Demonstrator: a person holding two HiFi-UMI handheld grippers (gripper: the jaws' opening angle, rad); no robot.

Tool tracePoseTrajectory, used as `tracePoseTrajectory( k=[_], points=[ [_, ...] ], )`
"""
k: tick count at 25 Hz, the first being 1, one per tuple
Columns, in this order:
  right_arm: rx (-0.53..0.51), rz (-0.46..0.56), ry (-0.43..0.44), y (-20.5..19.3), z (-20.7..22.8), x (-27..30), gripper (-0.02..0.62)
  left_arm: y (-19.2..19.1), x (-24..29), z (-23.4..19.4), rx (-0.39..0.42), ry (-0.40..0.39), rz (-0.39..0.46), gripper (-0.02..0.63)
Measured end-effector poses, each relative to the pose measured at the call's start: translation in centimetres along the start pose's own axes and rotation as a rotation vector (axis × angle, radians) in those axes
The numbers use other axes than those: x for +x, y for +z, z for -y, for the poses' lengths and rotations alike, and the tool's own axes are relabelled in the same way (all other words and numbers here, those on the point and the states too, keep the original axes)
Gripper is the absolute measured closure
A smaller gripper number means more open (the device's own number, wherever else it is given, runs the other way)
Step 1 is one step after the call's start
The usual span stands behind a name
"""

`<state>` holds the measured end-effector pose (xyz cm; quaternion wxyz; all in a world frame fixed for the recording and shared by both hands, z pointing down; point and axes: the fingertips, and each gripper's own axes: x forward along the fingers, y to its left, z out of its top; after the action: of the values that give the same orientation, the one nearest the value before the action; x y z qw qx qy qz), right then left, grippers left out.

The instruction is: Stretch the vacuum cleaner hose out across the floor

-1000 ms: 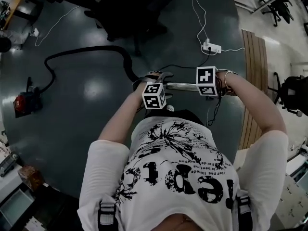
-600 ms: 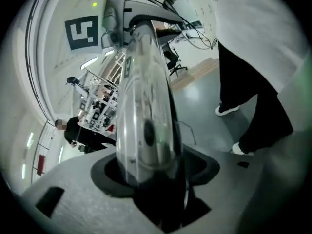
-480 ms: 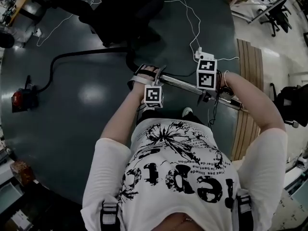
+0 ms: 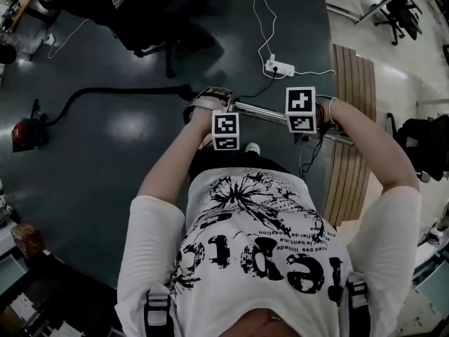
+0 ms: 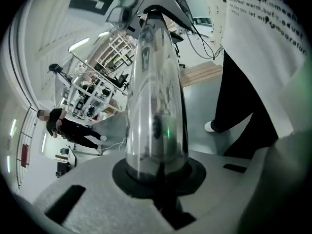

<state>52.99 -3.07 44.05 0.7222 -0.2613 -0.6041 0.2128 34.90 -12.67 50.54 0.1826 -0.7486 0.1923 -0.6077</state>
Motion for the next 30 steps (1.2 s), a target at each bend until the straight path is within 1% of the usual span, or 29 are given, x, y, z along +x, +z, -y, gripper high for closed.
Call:
tracePoseTrajectory(
  k=[2, 3, 5, 8, 9, 10, 11, 12, 13, 16, 17, 18, 19, 21, 22, 23, 25, 26, 27, 28, 30],
  points=[
    [-0.055, -0.038, -0.206, -2.3, 2.3, 0.1, 0.532, 1.8, 0.6, 1.3, -0.034, -0.087, -0.017, 0.566],
    [-0.073, -0.042, -0.282, -3.2, 3.0, 0.1, 0.531, 2.6, 0.7, 1.7, -0.044, -0.122, -0.022, 0.566],
    [-0.104, -0.027, -0.379, -4.3, 3.8, 0.2, 0.529, 4.0, 0.9, 2.1, -0.04, -0.173, -0.028, 0.566],
    [-0.123, 0.047, -0.466, -4.5, 4.3, 0.2, 0.531, 5.2, 1.1, 1.7, -0.002, -0.205, -0.039, 0.566],
    [-0.12, 0.074, -0.51, -4.4, 4.7, -0.1, 0.531, 5.4, 1.2, 1.5, 0.008, -0.22, -0.043, 0.566],
    [-0.119, 0.088, -0.573, -4.4, 5.3, -0.5, 0.531, 5.5, 1.2, 1.3, 0.013, -0.242, -0.048, 0.566],
    [-0.122, 0.082, -0.655, -4.6, 6.1, -1.1, 0.531, 5.5, 1.3, 1.1, 0.011, -0.273, -0.053, 0.566],
    [-0.13, 0.06, -0.757, -4.9, 7.1, -1.9, 0.529, 5.6, 1.4, 1.0, 0.003, -0.31, -0.056, 0.566],
    [-0.144, 0.021, -0.88, -5.3, 8.3, -2.9, 0.525, 5.7, 1.4, 0.9, -0.01, -0.35, -0.057, 0.566],
    [-0.2, -0.136, -1.273, -6.6, 10.9, -7.3, 0.505, 6.2, 1.2, 0.3, -0.064, -0.469, -0.047, 0.566],
    [-0.22, -0.173, -1.378, -6.7, 11.2, -8.9, 0.493, 6.3, 1.0, 0.1, -0.08, -0.513, -0.044, 0.566],
    [-0.238, -0.19, -1.464, -6.5, 11.2, -10.3, 0.473, 6.4, 0.7, 0.0, -0.093, -0.564, -0.041, 0.566],
    [-0.249, -0.18, -1.532, -6.2, 10.9, -11.3, 0.454, 6.4, 0.2, -0.1, -0.102, -0.618, -0.039, 0.566],
    [-0.241, -0.104, -1.62, -5.5, 9.9, -12.5, 0.431, 6.5, -0.9, -0.5, -0.106, -0.717, -0.036, 0.566],
    [-0.248, -0.098, -1.668, -5.4, 9.4, -12.9, 0.428, 6.6, -1.5, -0.9, -0.103, -0.757, -0.034, 0.566],
    [-0.277, -0.126, -1.737, -5.6, 9.0, -13.4, 0.426, 6.6, -1.9, -1.2, -0.098, -0.798, -0.029, 0.566],
    [-0.36, -0.18, -1.902, -5.5, 8.2, -14.7, 0.425, 6.8, -2.5, -1.5, -0.088, -0.891, -0.016, 0.566],
    [-0.383, -0.186, -1.958, -5.6, 7.9, -15.2, 0.423, 6.9, -2.8, -1.6, -0.085, -0.938, -0.008, 0.566],
    [-0.386, -0.185, -1.989, -5.9, 7.7, -15.4, 0.423, 7.3, -3.2, -1.6, -0.086, -0.983, 0.002, 0.566],
    [-0.373, -0.181, -2.0, -6.3, 7.6, -15.5, 0.423, 7.9, -3.6, -1.5, -0.089, -1.024, 0.013, 0.566],
    [-0.331, -0.172, -1.988, -7.6, 7.8, -15.7, 0.423, 9.1, -3.8, -1.3, -0.102, -1.091, 0.03, 0.566]
  ],
)
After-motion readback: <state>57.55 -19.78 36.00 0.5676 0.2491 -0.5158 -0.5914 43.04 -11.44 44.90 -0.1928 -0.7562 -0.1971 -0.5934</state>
